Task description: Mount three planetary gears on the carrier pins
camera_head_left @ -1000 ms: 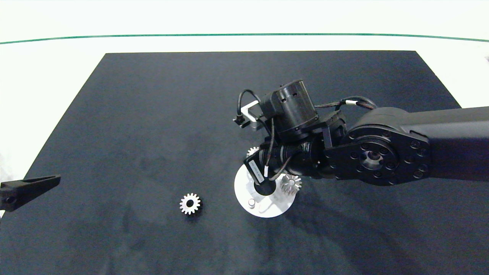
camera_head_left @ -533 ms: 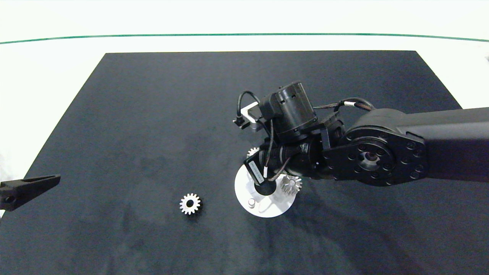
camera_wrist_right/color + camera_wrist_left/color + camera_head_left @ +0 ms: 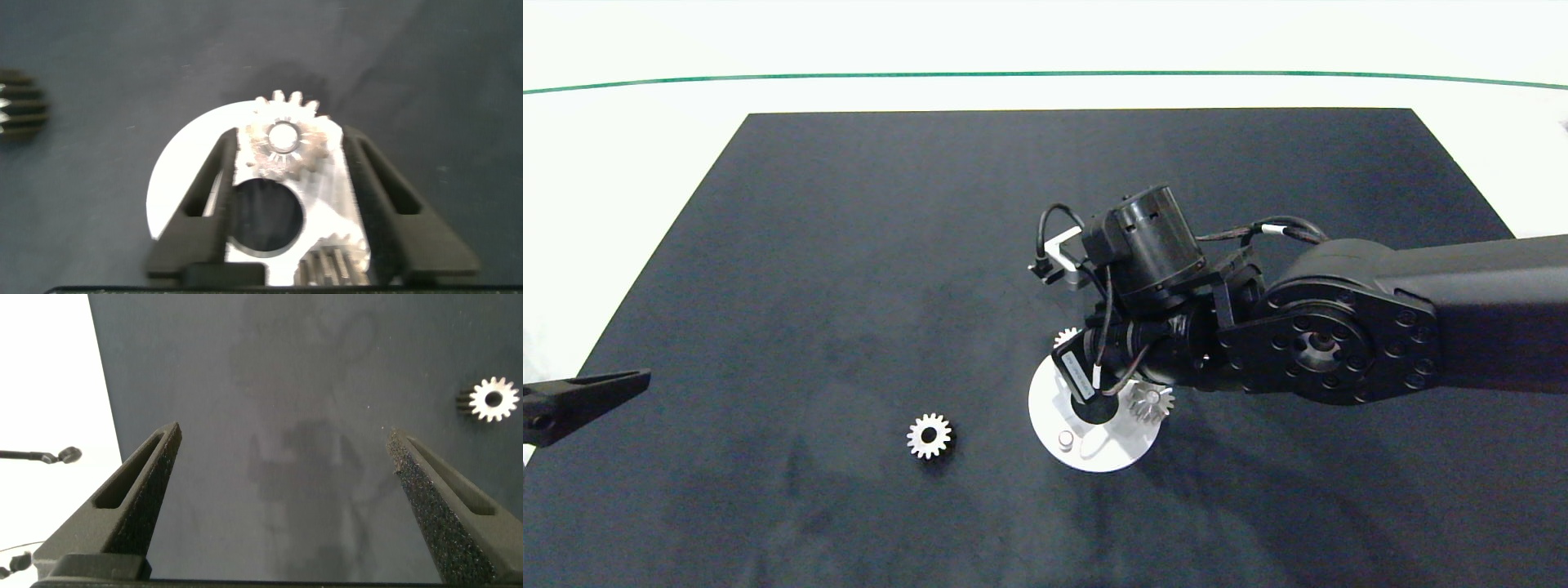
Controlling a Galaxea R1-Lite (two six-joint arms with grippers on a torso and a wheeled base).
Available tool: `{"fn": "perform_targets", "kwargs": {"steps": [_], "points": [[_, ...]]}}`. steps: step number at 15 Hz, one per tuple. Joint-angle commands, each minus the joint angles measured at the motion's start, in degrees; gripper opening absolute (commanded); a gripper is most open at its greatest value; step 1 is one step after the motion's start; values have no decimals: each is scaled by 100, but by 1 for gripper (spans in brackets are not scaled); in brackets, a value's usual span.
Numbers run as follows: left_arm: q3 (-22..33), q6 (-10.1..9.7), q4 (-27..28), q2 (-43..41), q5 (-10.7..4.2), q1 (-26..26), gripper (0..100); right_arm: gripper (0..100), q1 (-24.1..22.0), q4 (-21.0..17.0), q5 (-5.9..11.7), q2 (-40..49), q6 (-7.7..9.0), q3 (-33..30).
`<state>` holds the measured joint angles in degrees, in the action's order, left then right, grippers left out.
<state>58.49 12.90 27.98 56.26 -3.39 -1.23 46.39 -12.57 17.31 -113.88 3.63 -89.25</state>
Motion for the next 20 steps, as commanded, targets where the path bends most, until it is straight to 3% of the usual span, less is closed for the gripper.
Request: {"fn": "perform_targets", "kwargs": {"steps": [1,3,5,6,8,10,13,15,16,17,20], "points": [[66,-51,15,-62,-4,-79,100,100,-7,9,203,77,6,39],[84,-59,15,-62,-4,-61,100,100,28,-18,220,314,6,83],[75,-68,15,-71,-4,-97,100,100,90,-9,554,877,15,276],[48,-86,15,-62,5,-105,100,100,187,-26,572,1246,-21,487],[-22,-147,24,-27,5,-343,100,100,152,-9,589,2301,23,1384],[13,-165,-29,140,-13,-1072,100,100,108,-9,589,3338,-3,2236],[-13,-130,-47,509,-13,-1230,100,100,99,-26,589,4603,23,3194],[-66,20,-29,553,-21,-1309,100,100,-42,-26,598,4928,32,3326],[-268,336,-38,553,-21,-1626,100,100,-323,-18,598,5210,67,3467],[-356,477,-38,553,-21,-1810,100,100,-481,-9,607,5236,155,3405],[-576,582,-82,729,-21,-2241,100,100,-587,18,598,5333,252,3388]]}}
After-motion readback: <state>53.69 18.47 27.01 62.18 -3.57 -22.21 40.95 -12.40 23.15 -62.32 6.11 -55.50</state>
